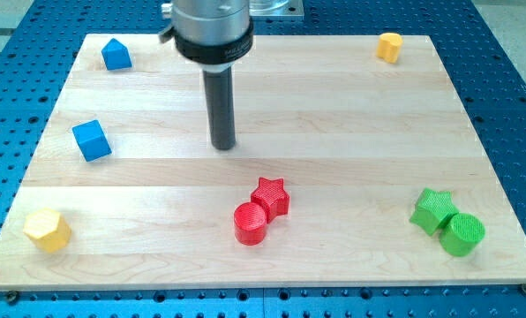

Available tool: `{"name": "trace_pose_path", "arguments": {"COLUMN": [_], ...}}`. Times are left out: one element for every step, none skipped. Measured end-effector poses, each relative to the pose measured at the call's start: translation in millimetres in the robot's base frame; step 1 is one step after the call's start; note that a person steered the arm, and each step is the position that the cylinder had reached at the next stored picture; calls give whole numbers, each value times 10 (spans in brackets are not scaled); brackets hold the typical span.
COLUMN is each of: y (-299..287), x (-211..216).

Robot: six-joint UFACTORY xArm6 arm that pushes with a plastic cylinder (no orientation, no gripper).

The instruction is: Move the hexagon at the bottom of the cube

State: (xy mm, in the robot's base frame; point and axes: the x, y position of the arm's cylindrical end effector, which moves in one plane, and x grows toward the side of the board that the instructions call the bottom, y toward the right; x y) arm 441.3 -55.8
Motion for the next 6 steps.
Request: {"name": "trace_pose_path", "arguments": {"y": [-210,-734,-1307,-1502,-1892,-1991], "x": [360,938,1607,1672,1619,1576]}}
